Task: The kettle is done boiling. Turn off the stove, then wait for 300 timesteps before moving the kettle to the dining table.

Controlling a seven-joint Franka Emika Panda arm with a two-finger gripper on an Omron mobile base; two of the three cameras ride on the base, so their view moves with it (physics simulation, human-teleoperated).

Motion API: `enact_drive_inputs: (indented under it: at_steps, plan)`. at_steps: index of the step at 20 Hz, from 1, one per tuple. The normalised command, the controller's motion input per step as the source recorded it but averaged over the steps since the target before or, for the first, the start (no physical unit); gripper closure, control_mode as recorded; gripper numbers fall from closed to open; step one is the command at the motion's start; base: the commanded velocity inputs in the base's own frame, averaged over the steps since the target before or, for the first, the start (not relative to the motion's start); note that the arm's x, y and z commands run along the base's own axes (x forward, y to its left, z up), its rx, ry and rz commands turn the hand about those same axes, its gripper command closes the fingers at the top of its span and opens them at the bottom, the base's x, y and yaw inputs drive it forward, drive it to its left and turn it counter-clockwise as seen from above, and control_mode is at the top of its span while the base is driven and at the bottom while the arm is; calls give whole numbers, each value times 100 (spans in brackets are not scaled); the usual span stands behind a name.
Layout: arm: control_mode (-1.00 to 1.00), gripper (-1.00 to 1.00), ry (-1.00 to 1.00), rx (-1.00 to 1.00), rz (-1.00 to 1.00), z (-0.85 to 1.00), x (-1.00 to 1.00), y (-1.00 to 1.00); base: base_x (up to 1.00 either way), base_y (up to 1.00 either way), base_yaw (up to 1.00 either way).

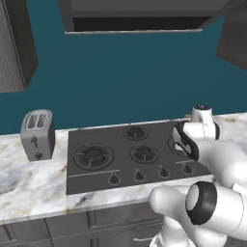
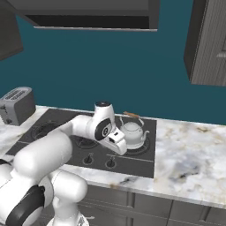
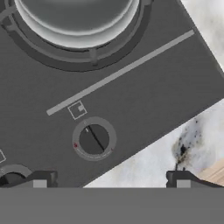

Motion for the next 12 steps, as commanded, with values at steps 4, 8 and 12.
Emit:
enact_drive_inputs:
  at_steps: [4,8,12]
  plan:
    - [-100,-100,0,-4,0,45,0,0,0,0,0]
    - [-100,-100,0,-4,0,49,0,0,0,0,0]
    - [-100,-100,0,-6,0,47,0,0,0,0,0]
